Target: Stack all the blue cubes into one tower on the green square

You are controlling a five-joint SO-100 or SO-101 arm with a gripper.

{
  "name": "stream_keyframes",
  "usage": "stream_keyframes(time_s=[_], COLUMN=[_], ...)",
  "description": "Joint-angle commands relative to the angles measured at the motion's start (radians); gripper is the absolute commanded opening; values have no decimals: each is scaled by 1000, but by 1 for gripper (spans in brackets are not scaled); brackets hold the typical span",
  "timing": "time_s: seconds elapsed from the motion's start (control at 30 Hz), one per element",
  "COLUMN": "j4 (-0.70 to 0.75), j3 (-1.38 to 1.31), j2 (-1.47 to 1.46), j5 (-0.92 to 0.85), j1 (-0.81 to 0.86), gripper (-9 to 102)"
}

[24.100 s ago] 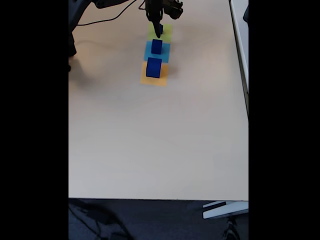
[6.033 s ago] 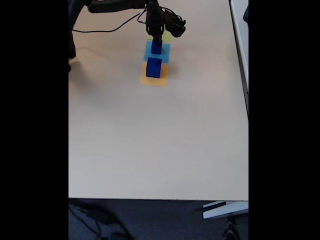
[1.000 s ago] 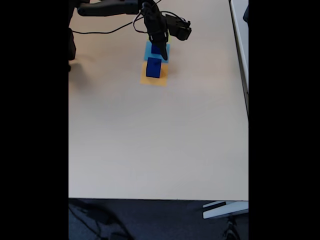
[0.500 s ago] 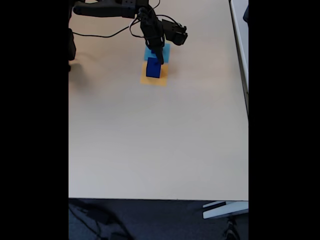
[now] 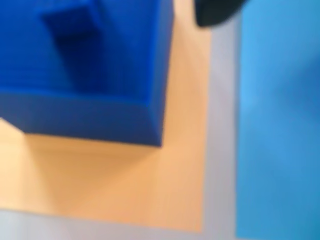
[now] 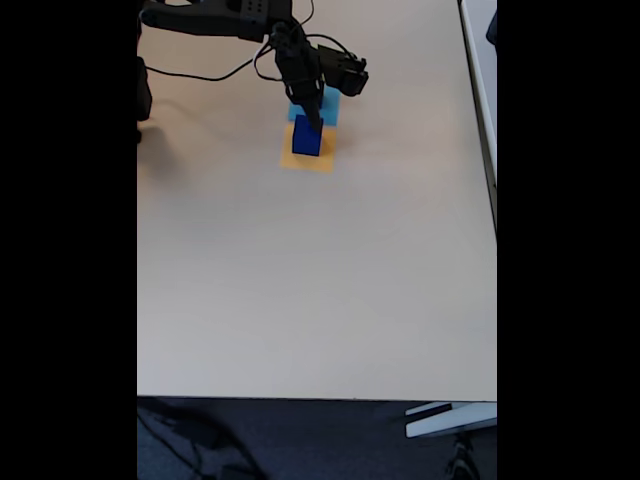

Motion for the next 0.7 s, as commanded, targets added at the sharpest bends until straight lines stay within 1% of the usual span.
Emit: stream_keyframes(time_s=[0.0,0.1,0.27,0.67], j4=[-29,-29,-31,-31], j3=[9,11,28,37], j2=[103,103,112,117], j5=[-11,-18,-20,-31], j1=[11,14,18,23], gripper=[23,23,19,17])
